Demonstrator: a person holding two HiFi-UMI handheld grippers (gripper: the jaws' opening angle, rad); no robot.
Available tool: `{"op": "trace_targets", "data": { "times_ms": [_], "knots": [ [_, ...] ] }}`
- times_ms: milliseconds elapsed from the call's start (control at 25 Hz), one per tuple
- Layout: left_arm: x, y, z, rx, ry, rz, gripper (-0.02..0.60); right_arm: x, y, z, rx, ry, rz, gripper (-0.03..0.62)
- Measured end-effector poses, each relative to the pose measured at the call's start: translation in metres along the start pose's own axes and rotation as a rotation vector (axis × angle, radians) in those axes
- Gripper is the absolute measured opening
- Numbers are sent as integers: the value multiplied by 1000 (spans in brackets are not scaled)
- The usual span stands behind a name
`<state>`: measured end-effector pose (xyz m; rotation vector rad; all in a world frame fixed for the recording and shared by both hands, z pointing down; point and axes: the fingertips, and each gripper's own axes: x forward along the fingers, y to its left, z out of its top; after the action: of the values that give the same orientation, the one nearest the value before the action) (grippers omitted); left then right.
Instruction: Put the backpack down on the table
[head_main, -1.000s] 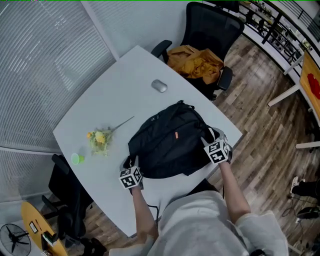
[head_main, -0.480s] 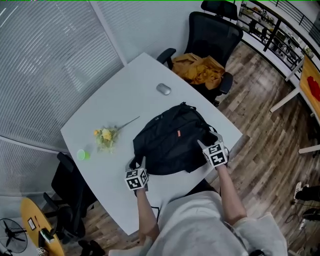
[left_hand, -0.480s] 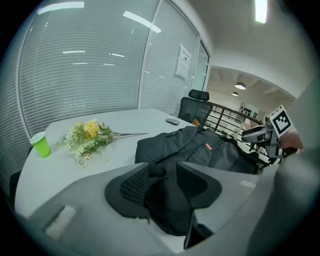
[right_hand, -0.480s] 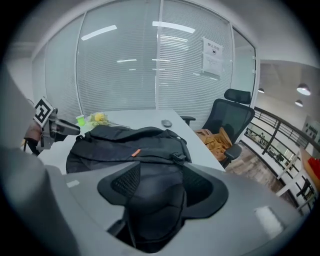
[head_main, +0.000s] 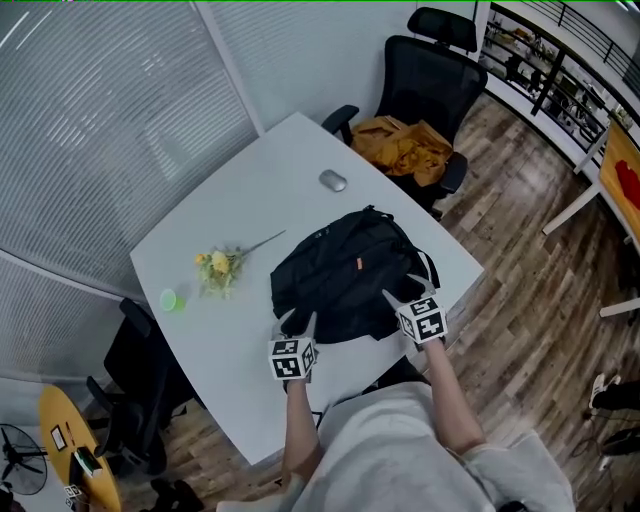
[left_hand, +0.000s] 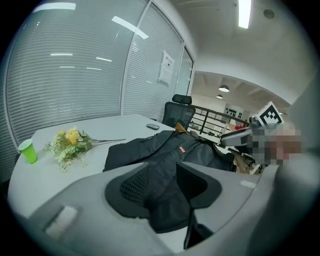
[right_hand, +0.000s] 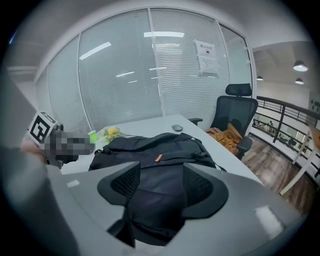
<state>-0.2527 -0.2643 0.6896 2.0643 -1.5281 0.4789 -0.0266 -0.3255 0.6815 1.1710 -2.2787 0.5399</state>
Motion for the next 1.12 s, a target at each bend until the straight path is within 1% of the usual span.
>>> {"op": "trace_targets", "data": {
  "times_ms": [200,440,760,880,960,1000,1120],
  "knots": [
    [-10,-12,3,-10,-24,2,178,-5,13,-4,6,-6,27,262],
    [-21,-17,10,-16,-43,5,166,-8,29,5,6,-29,55,261],
    [-27,-28,17,-1,-69,2,156,-19,32,13,19,-56,66,241],
    [-30,-33,16,7,-76,-4,130,-24,32,12,19,-65,63,220],
    [-32,-34,16,9,-83,-3,82,-27,32,11,22,-72,64,199],
    [-33,-34,16,9,-87,-2,69,-28,33,11,22,-76,66,181],
    [-35,-35,18,10,-97,2,50,-32,35,11,16,-87,75,144]
  ]
}}
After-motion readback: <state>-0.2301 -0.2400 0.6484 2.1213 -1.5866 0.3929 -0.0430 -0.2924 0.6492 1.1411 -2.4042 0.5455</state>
